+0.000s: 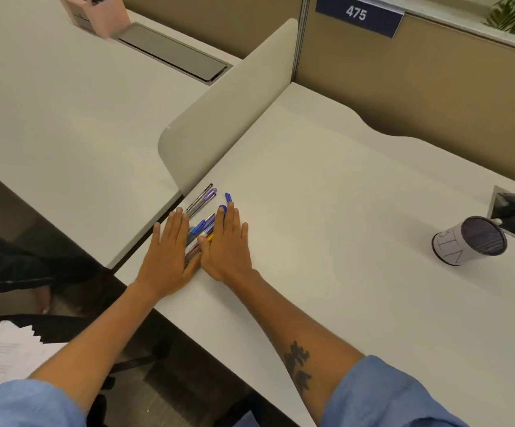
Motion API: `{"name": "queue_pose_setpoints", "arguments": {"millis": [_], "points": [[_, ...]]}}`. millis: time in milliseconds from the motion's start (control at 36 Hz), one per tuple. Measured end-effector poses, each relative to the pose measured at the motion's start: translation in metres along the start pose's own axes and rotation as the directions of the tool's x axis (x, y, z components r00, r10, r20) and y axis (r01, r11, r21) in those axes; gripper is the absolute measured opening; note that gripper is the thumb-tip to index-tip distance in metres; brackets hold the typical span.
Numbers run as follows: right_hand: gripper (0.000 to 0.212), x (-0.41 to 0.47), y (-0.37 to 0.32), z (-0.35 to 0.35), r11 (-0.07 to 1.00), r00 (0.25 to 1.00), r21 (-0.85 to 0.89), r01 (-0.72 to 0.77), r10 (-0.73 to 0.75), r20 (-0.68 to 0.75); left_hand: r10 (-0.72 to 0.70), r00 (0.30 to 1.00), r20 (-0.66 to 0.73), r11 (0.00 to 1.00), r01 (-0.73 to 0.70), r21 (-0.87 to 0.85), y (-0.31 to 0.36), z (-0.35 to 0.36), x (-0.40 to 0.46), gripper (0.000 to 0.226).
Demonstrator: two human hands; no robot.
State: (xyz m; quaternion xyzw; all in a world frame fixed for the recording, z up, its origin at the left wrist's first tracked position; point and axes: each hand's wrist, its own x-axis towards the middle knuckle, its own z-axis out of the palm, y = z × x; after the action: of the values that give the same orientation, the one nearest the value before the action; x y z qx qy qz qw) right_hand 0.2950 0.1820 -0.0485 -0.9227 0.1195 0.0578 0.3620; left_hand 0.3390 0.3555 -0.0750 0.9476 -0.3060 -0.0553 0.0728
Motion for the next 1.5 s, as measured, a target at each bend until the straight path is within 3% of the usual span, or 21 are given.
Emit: {"name": "queue_pose_setpoints", "arguments": {"millis": [250,472,889,1139,1278,1500], "points": [[0.079,-0.025,0.031,-0.041,0.996,0.998,-0.068,0.059,-0.061,-0.034,-0.028,0.998,-0.062,0.994,0.022,-0.104,0.042,-0.019,0.003,0.09],[0.071,-0.088,0.093,-0.101,0.977,0.99,-0.206,0.061,-0.085,-0.109,0.009,0.996,-0.092,0.979,-0.027,-0.202,0.124,-0.022,0.007,0.086],[0.071,-0.259,0.25,-0.213,0.946,0.937,-0.228,-0.232,0.154,-0.314,0.254,0.967,-0.033,0.927,-0.253,-0.275,0.354,0.01,-0.016,0.086],[0.07,-0.361,0.336,-0.278,0.892,0.822,-0.182,-0.414,0.28,-0.495,0.458,0.889,0.003,0.845,-0.435,-0.311,0.501,0.032,-0.03,0.085],[0.068,-0.415,0.38,-0.309,0.832,0.717,-0.156,-0.532,0.345,-0.606,0.56,0.828,0.009,0.785,-0.527,-0.324,0.581,0.041,-0.032,0.086],[0.064,-0.496,0.447,-0.338,0.768,0.58,-0.033,-0.64,0.455,-0.676,0.694,0.717,0.066,0.682,-0.625,-0.38,0.69,0.059,-0.046,0.091]]}}
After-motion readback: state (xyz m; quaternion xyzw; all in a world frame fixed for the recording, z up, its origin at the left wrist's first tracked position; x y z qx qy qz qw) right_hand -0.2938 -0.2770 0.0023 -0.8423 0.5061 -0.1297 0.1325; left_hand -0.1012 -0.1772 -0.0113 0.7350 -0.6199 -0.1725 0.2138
